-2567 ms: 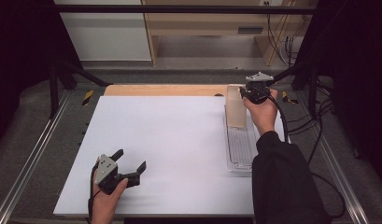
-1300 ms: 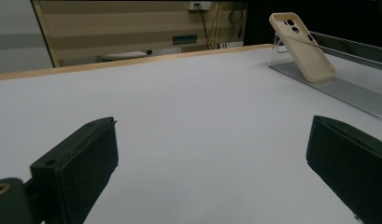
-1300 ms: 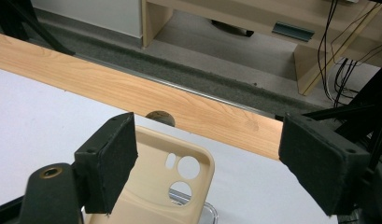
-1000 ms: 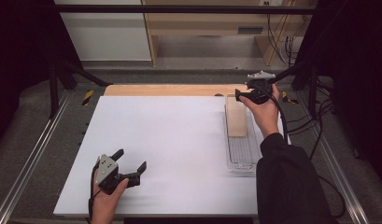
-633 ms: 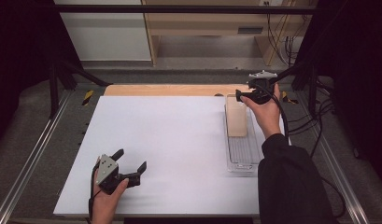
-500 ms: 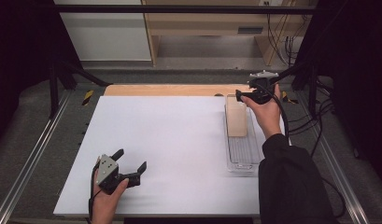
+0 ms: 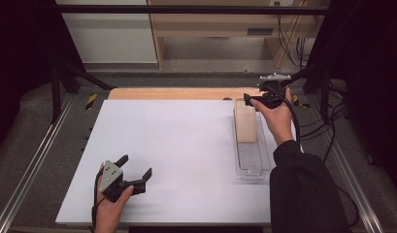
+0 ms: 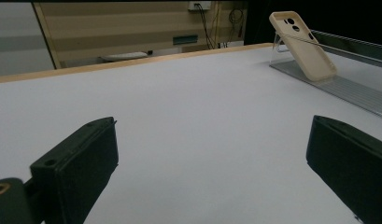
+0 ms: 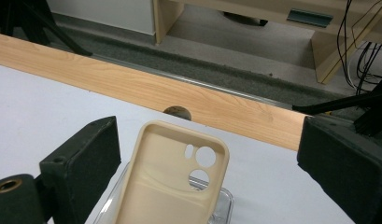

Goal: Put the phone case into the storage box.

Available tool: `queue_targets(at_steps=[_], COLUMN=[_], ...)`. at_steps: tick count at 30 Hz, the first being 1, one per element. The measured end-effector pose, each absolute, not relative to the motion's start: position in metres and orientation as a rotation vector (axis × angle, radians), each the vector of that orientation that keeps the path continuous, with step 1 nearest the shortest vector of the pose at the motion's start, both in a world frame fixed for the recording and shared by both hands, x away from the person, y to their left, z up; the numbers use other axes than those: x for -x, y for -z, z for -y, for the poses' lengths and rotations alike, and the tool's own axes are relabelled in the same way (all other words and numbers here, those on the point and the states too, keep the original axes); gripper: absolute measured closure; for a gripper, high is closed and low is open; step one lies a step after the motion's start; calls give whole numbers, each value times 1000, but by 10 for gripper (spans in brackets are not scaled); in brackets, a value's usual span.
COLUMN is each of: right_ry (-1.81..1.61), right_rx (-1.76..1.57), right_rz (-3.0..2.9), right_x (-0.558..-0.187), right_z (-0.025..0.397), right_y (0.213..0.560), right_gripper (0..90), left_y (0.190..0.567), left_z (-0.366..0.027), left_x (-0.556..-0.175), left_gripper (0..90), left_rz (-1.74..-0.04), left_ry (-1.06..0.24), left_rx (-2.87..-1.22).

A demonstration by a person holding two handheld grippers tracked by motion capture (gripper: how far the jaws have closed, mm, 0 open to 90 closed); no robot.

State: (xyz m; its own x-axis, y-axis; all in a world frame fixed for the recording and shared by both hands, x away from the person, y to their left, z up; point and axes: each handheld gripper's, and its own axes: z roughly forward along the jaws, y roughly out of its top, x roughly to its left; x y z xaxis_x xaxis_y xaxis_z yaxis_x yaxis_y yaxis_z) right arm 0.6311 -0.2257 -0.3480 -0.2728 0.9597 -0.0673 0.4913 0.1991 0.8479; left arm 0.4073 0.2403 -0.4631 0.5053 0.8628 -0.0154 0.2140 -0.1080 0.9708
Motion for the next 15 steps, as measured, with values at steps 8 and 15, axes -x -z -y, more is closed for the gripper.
queue_targets(at_steps=[8, 15], right_ry=[-1007, -1016], right_rx=[-1352, -1335], right_rz=[-1853, -1857], right_x=[-627, -624], right_z=[224, 223], right_y=[343, 341], right_gripper=[61, 52], left_y=[463, 463], left_z=[-242, -243], left_x=[-407, -408], left_gripper=[21, 20], left_rz=[-942, -942], left_ry=[-721, -725], left_rx=[-1618, -1622])
